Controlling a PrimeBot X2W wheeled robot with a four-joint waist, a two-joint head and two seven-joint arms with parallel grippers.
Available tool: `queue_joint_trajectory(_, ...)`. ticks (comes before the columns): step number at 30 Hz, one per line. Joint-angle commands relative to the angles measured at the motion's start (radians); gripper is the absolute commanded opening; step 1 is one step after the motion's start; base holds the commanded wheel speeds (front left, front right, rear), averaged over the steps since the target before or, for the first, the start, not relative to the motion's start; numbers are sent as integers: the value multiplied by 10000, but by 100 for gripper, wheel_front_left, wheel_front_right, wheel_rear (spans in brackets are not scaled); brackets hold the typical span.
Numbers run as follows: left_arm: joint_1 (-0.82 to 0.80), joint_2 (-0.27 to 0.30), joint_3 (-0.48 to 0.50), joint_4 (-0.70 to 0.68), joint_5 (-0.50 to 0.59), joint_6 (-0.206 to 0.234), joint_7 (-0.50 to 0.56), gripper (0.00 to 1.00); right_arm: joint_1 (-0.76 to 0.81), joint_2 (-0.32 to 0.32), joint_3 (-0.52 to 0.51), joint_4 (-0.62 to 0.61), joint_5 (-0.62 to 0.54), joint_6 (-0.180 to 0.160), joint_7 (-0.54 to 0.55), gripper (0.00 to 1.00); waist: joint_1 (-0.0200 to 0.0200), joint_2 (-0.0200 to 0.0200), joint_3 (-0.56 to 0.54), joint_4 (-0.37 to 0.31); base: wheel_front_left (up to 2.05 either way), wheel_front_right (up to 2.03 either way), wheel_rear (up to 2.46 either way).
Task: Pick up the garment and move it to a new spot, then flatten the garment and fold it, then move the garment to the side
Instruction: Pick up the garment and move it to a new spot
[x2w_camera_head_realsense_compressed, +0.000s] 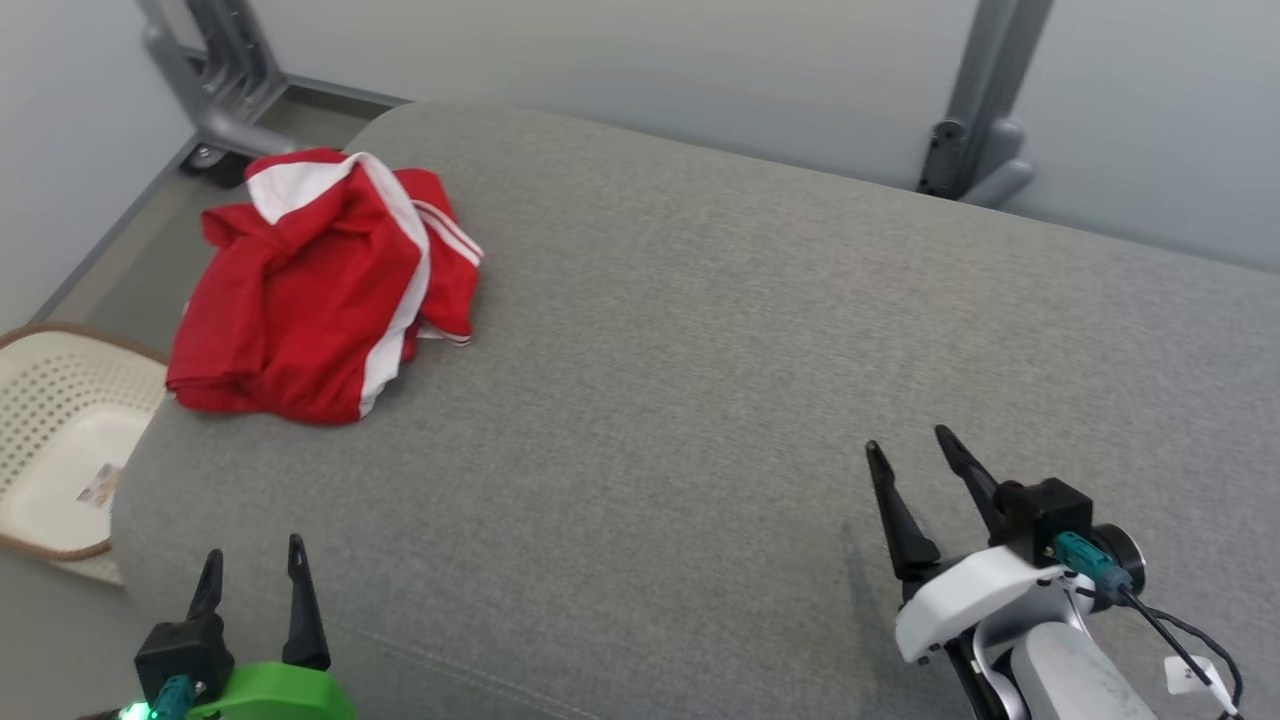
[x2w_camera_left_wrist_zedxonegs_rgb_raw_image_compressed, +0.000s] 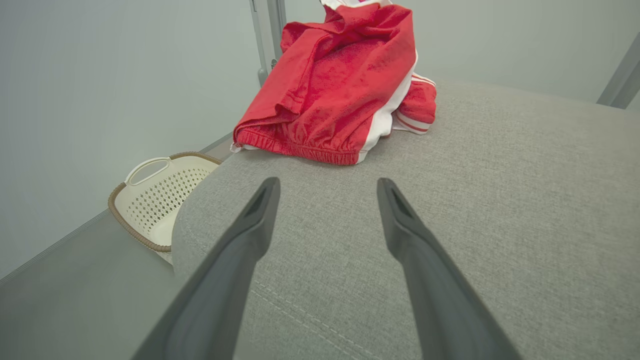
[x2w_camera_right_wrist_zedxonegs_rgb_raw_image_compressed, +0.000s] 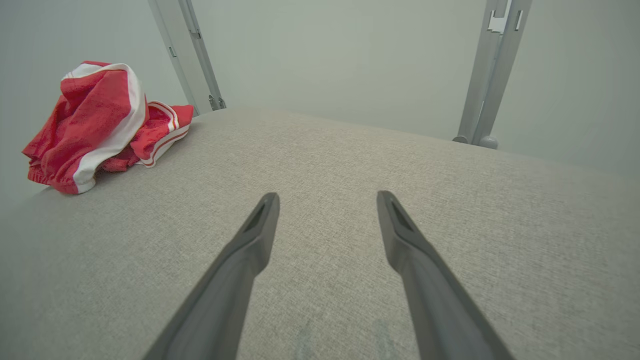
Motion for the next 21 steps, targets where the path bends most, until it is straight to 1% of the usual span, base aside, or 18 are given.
queue_joint_trajectory(1, 228, 39, 124, -89, -130, 88, -6, 100, -244, -7, 201, 65, 41, 1, -32, 100, 0, 21, 264, 1560, 0, 0, 0)
queue_joint_trajectory(5, 379, 31, 306, -237, -405, 231, -7, 100, -569, -139, 654, 281, 182, -1, -32, 100, 0, 21, 455, 1649, 0, 0, 0)
queue_joint_trajectory(8, 439, 33, 291, -252, -557, 295, -6, 100, -737, -198, 808, 363, 303, -1, -32, 100, 0, 21, 525, 1660, 0, 0, 0)
queue_joint_trajectory(10, 366, 33, 236, -181, -623, 262, -6, 100, -740, -288, 813, 389, 340, -1, -32, 100, 0, 21, 543, 1648, 0, 0, 0)
queue_joint_trajectory(12, 150, 32, 182, -102, -670, 124, -6, 100, -660, -379, 695, 368, 378, -1, -32, 100, 0, 21, 557, 1620, 0, 0, 0)
queue_joint_trajectory(16, -522, 47, 163, 261, -574, -326, -6, 100, -362, -475, 383, 214, 272, -1, -32, 100, 0, 21, 641, 1545, 0, 0, 0)
queue_joint_trajectory(21, -2171, 641, 351, 854, -511, -727, -6, 100, -584, -782, 413, 1, 104, -1, -32, 100, 0, 21, 1196, 880, 0, 0, 0)
